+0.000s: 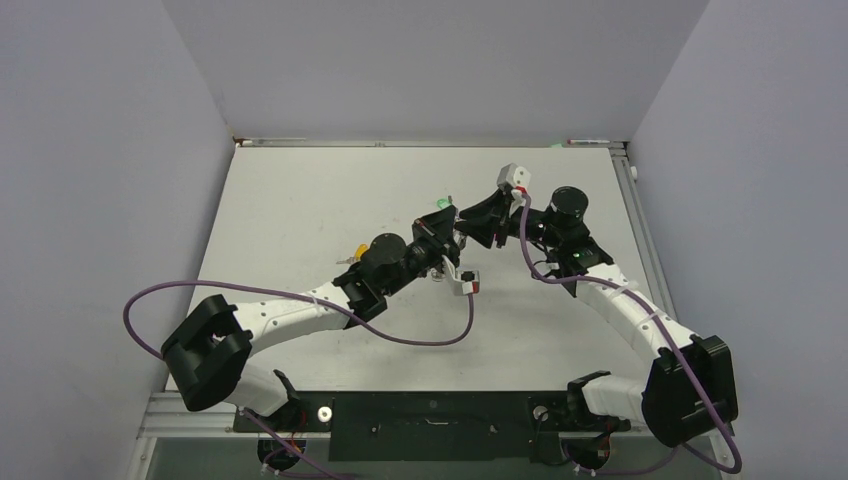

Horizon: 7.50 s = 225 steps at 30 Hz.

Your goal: Remove the keys from the keyring

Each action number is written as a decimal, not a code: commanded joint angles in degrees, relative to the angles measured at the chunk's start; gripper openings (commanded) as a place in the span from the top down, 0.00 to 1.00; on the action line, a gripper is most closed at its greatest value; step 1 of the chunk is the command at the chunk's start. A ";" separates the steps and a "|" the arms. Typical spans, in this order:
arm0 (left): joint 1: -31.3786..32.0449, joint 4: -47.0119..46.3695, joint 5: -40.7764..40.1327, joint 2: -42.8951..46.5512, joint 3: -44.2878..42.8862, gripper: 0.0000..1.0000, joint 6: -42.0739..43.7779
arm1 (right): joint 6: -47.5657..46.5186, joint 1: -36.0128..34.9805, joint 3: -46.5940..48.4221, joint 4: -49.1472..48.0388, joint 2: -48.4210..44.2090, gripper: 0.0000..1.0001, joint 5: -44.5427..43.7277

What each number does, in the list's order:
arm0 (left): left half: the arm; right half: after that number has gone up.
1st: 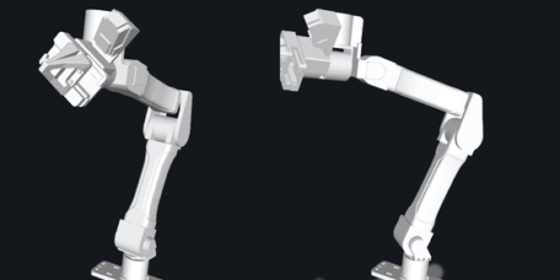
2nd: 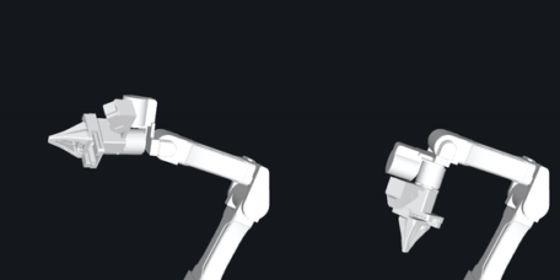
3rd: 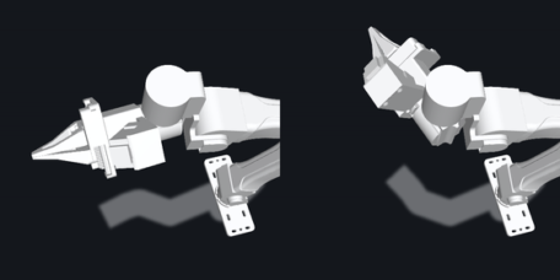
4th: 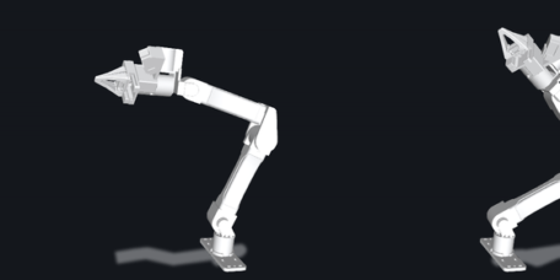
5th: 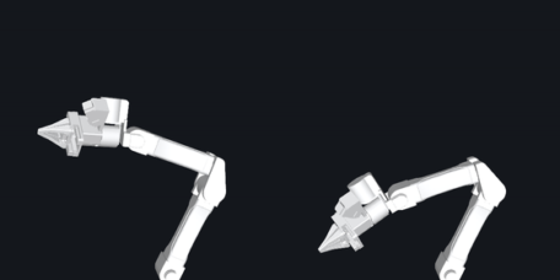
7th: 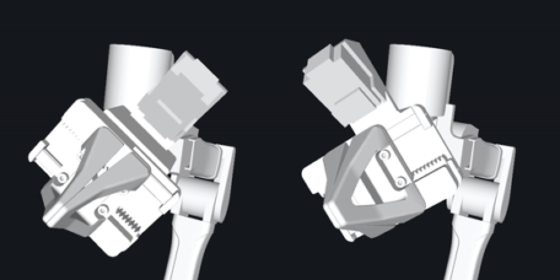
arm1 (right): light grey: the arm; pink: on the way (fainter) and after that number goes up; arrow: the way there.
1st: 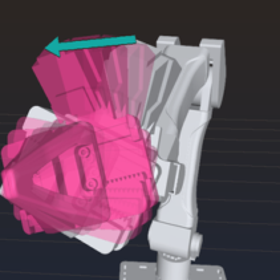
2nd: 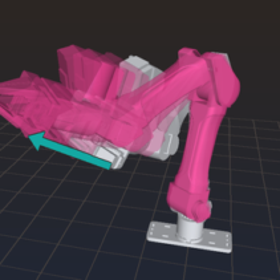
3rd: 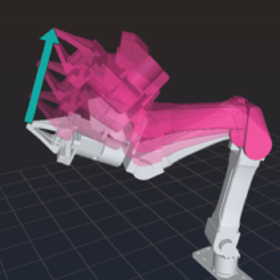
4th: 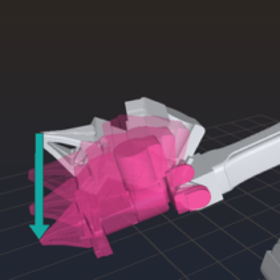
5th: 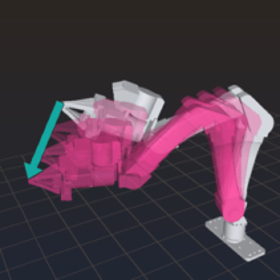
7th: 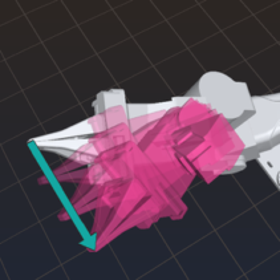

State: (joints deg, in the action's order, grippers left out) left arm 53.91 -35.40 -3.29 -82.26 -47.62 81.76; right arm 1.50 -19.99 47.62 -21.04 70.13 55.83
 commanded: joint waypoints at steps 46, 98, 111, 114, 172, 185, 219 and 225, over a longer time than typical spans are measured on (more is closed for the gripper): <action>-0.03 1.34 -4.40 0.84 -2.92 1.00 -2.95 | 14.16 3.00 -9.23 -33.36 -3.10 0.95 -11.53; -0.91 -1.21 0.18 0.17 -4.87 1.00 -6.26 | 7.62 3.15 -9.24 -15.66 -6.21 0.65 -4.78; -0.52 -0.88 0.45 -0.01 -5.01 1.00 -4.77 | 4.33 2.89 -0.65 -1.57 -3.70 0.68 -3.57; -0.43 -0.75 0.51 -0.01 -5.10 1.00 -4.78 | 2.73 2.23 0.28 1.18 -2.98 0.68 -3.74; -0.70 3.61 -1.54 1.48 -4.79 1.00 -6.32 | 4.91 3.39 -8.15 -17.49 -4.35 0.95 -5.54; -0.47 4.58 0.45 1.40 -5.26 1.00 -2.83 | -3.67 3.73 -1.95 -1.68 -2.55 0.58 0.86; 0.28 4.26 -0.19 0.23 -5.51 1.00 -1.62 | -7.31 -2.22 12.53 22.71 3.47 0.76 -9.72; 0.27 4.77 -0.40 0.44 -5.53 1.00 -1.90 | -9.69 -2.41 12.88 23.37 3.61 0.95 -10.53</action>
State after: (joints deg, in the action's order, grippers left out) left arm 53.69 -27.92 -4.25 -82.54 -51.05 79.99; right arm -5.98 -22.20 57.84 3.66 73.65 47.33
